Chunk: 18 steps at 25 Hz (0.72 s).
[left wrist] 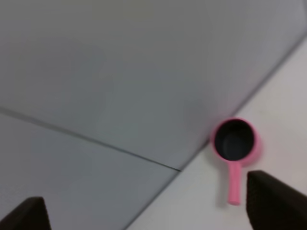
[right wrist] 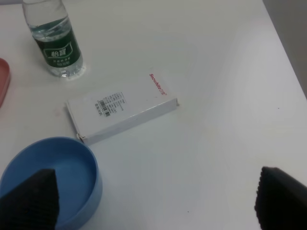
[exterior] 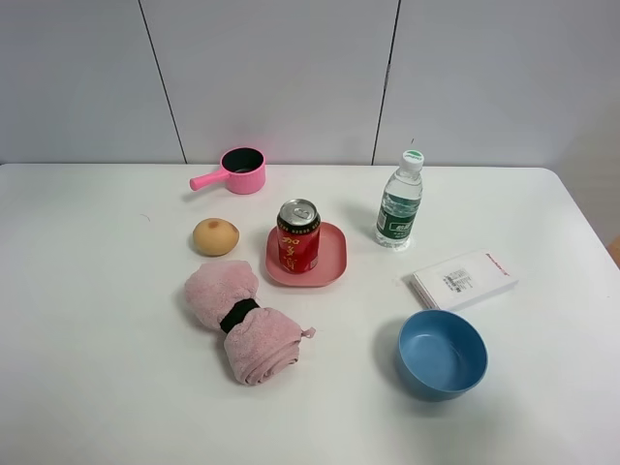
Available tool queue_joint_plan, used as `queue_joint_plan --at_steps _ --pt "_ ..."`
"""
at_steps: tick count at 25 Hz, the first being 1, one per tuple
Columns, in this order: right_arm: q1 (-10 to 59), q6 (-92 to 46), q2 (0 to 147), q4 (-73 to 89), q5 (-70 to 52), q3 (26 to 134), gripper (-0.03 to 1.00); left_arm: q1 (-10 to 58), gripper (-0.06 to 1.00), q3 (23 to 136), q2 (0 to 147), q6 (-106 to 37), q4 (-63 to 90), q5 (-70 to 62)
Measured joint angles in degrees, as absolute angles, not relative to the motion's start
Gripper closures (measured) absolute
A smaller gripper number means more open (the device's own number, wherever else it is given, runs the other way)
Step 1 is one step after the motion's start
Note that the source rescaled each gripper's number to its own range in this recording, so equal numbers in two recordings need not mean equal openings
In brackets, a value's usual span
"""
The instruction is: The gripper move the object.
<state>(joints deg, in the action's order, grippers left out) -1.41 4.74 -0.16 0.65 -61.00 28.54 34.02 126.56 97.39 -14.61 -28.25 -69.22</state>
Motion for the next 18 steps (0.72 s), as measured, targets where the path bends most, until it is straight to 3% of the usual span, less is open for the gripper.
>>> queue_joint_plan --at_steps 9,13,18 --pt "-1.4 4.7 -0.2 0.7 -61.0 28.5 -0.03 21.1 0.49 122.3 81.2 -15.2 -21.7 -69.3" --pt "-1.4 4.7 -0.2 0.7 -61.0 28.5 -0.03 15.5 0.49 110.1 71.2 -18.3 -20.5 -69.3" --pt "-1.4 4.7 -0.2 0.7 -61.0 28.5 -0.03 15.0 0.49 93.9 57.0 -21.1 -19.3 -69.8"
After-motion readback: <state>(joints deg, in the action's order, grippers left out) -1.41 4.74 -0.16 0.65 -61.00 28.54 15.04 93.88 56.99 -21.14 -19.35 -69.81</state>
